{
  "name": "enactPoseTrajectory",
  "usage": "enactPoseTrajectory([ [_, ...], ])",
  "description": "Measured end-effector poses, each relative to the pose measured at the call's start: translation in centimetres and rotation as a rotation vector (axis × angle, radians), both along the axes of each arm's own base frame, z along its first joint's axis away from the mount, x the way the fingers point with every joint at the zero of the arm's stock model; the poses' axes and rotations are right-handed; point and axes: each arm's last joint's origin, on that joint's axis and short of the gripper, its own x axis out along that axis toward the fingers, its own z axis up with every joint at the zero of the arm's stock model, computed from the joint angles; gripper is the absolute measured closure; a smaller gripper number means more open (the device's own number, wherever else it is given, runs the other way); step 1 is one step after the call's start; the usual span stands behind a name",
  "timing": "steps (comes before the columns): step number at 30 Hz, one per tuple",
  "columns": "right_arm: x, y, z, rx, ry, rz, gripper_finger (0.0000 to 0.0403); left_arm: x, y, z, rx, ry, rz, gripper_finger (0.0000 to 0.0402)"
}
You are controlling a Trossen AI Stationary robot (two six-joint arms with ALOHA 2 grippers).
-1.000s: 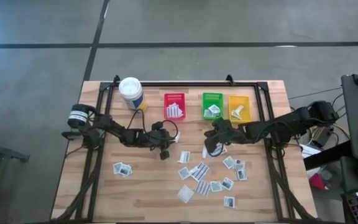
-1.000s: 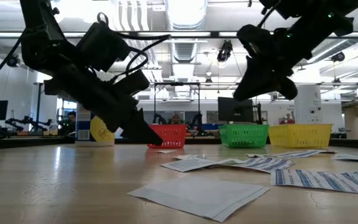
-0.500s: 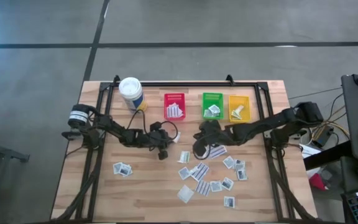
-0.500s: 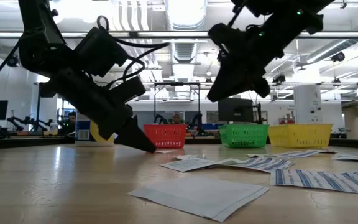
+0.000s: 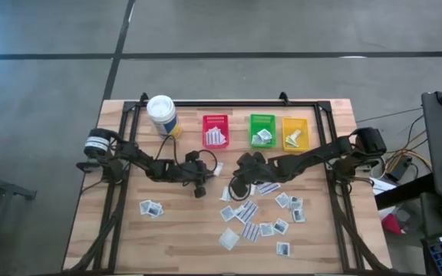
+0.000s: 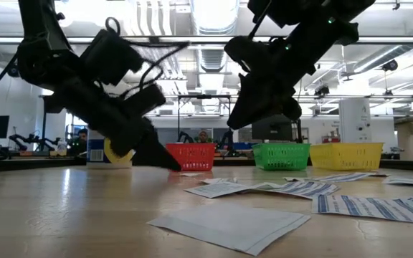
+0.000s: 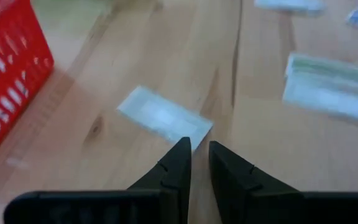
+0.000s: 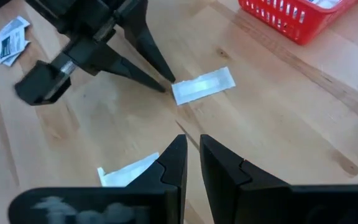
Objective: Pick & Place First Aid Supplies
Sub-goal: Put the green bandage in the yellow bin
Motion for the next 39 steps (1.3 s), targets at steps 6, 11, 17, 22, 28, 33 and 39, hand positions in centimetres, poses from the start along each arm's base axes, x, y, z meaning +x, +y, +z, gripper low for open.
enactPoseTrajectory([
  [6,0.0,0.0,0.2,0.003,-0.007,-0.001,0.036,0.3,0.2,0.3,0.043,-0.026,0.053,0.0337],
  [11,0.0,0.0,0.2,0.003,-0.009,-0.001,0.036,0.8,0.4,-0.2,0.051,-0.023,0.065,0.0337],
  [17,0.0,0.0,0.2,0.003,-0.009,-0.001,0.036,1.3,0.5,-1.0,0.045,-0.015,0.075,0.0337],
  [22,0.0,0.0,0.2,0.003,-0.008,-0.001,0.036,1.2,0.3,-1.3,0.013,0.005,0.049,0.0337],
  [28,0.0,0.2,0.2,0.069,-0.006,0.024,0.036,1.2,-0.2,-1.3,-0.036,0.013,-0.054,0.0337],
  [33,0.1,0.5,-0.5,0.138,0.017,0.059,0.036,1.1,-0.6,-1.4,-0.037,0.035,-0.142,0.0337],
  [39,0.4,0.7,-1.7,0.15,0.049,0.067,0.036,1.0,-1.0,-1.5,-0.042,0.047,-0.241,0.0337],
])
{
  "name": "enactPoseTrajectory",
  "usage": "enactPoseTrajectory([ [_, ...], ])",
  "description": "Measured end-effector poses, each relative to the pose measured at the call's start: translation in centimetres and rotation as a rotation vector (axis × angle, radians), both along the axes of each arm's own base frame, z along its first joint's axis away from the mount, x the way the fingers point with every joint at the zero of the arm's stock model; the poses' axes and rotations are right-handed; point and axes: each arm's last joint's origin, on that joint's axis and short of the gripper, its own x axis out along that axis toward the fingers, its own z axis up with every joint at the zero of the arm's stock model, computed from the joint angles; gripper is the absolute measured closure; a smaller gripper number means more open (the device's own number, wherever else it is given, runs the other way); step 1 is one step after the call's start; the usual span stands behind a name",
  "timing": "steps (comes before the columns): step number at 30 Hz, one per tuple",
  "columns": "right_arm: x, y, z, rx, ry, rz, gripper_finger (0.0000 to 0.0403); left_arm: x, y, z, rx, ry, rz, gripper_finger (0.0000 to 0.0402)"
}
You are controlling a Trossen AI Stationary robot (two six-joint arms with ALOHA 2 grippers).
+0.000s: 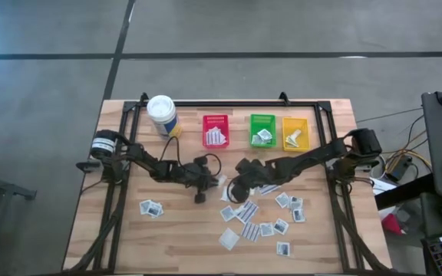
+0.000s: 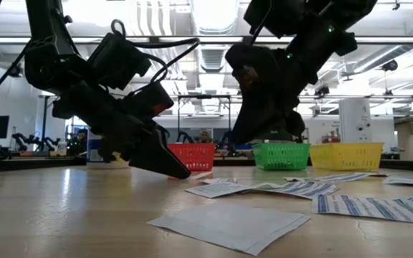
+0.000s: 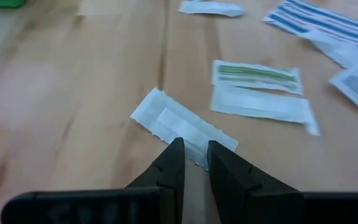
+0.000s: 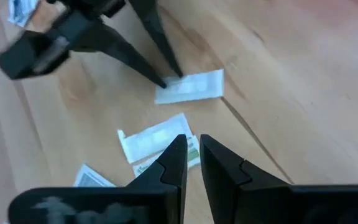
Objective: Pick & Place First Aid Supplies
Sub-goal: Put the green bandage in the yellow bin
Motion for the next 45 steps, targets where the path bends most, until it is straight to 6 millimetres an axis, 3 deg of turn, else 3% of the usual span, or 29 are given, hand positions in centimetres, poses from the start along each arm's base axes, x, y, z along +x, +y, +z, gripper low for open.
enactPoseTrajectory([
  [9,1.1,0.2,-0.9,0.014,-0.066,-0.004,0.0324,-0.2,-0.4,-0.2,-0.003,0.011,-0.112,0.0337],
  [19,1.7,-0.1,-3.3,0.101,-0.024,-0.134,0.0293,-0.6,-1.0,-0.4,0.02,0.022,-0.155,0.0337],
  [32,2.2,-1.0,-4.1,0.149,-0.048,-0.223,0.0304,-0.4,-1.2,-0.1,0.032,-0.02,-0.168,0.0337],
  [45,3.1,-0.7,-5.6,0.252,-0.084,-0.227,0.0312,-0.2,-0.9,0.0,0.022,-0.035,-0.048,0.0337],
])
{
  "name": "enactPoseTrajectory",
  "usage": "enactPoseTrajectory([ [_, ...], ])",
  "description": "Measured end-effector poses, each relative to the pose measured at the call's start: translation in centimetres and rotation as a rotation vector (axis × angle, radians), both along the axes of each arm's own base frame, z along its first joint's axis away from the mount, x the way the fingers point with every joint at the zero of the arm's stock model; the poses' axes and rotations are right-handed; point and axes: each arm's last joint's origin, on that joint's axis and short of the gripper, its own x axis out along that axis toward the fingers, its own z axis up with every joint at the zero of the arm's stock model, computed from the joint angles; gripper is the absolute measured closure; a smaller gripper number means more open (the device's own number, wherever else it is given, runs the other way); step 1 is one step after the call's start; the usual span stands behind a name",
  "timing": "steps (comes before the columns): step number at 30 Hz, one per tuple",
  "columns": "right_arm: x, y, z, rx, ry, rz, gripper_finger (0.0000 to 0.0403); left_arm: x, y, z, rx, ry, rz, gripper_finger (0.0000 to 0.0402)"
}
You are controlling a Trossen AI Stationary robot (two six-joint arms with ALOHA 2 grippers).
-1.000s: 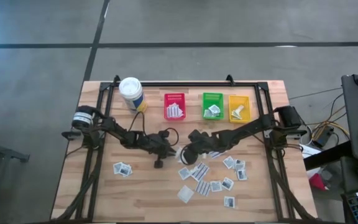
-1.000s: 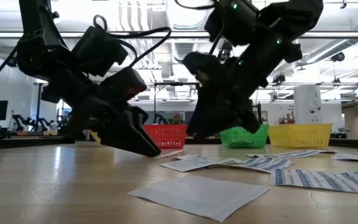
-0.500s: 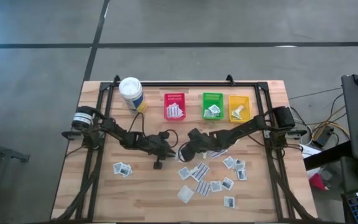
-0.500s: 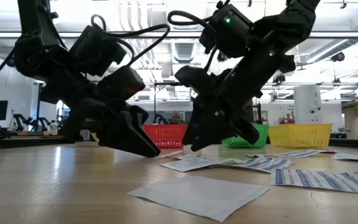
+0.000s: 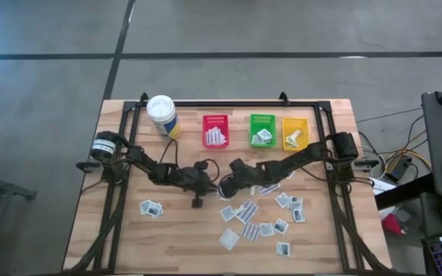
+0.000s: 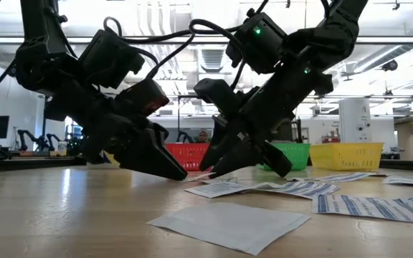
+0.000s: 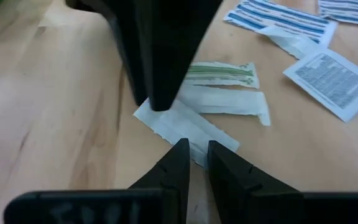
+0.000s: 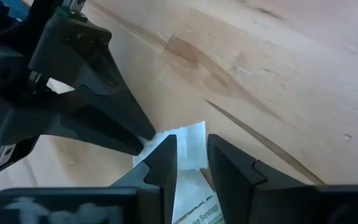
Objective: Pick & Place First Aid Supplies
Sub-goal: Put the green bandage in the yellow bin
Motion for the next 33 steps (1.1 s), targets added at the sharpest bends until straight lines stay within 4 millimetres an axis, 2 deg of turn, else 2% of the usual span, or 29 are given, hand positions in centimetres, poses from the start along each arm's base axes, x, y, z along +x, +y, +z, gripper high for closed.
enactPoseTrajectory([
  [9,0.27,-0.18,0.49,-0.008,-0.004,0.024,0.0327,0.01,0.08,0.02,0.012,-0.002,0.017,0.0337],
  [23,0.45,-0.52,0.53,-0.056,-0.01,0.008,0.0373,0.03,0.08,0.06,0.015,-0.008,0.016,0.0337],
  [33,0.56,-0.43,0.64,-0.092,-0.011,0.078,0.0395,0.12,0.17,0.37,0.021,-0.034,0.046,0.0337],
])
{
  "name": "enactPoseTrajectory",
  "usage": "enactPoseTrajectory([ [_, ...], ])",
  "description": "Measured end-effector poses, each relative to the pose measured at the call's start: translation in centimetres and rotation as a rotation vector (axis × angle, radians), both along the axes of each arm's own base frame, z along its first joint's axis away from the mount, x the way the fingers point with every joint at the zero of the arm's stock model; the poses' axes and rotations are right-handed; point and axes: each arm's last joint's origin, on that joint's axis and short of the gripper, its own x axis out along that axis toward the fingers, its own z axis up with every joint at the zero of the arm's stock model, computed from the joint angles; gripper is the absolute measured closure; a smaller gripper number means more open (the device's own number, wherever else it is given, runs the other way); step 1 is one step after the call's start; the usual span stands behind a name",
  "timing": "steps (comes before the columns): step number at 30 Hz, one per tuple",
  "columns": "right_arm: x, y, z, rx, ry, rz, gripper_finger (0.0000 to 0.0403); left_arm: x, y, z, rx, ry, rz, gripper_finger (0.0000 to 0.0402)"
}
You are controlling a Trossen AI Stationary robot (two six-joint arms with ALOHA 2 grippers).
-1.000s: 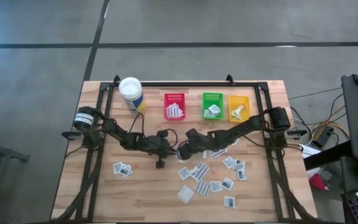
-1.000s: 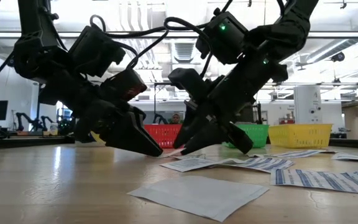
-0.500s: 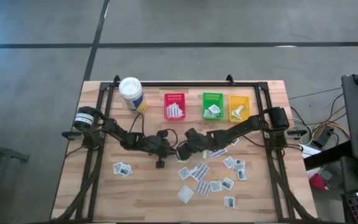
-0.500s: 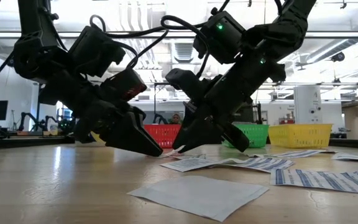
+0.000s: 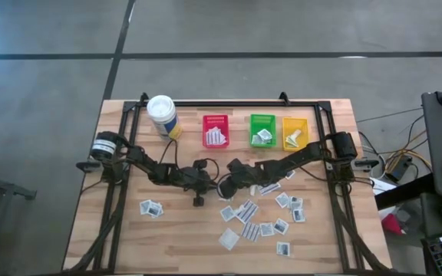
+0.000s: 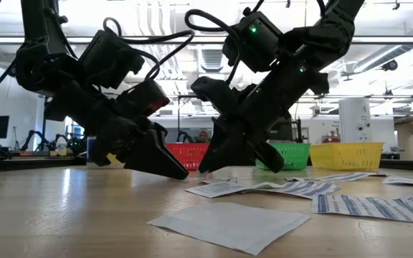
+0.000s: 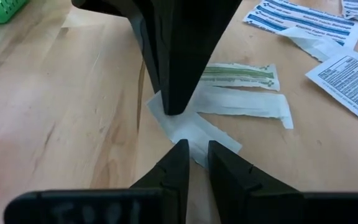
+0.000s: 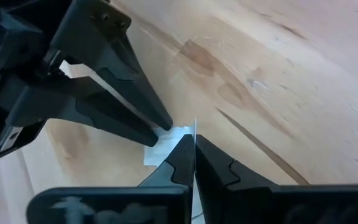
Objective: Pick & Place First Aid Supplies
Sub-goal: Put the green bandage in the yellow bin
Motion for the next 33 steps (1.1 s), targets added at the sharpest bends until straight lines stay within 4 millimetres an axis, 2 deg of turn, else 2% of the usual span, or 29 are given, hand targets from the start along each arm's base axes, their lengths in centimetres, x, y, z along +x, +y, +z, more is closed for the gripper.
enactPoseTrajectory([
  [9,0.0,0.0,0.2,-0.041,0.0,0.043,0.0395,0.0,0.0,0.2,-0.001,-0.01,0.003,0.0337],
  [22,-0.8,-0.1,2.7,-0.105,0.007,0.099,0.0395,0.1,0.0,0.4,-0.002,-0.025,0.009,0.0337],
  [33,-1.2,-0.1,3.4,-0.154,0.021,0.145,0.0395,-0.5,0.1,3.4,-0.011,-0.066,0.007,0.0337],
])
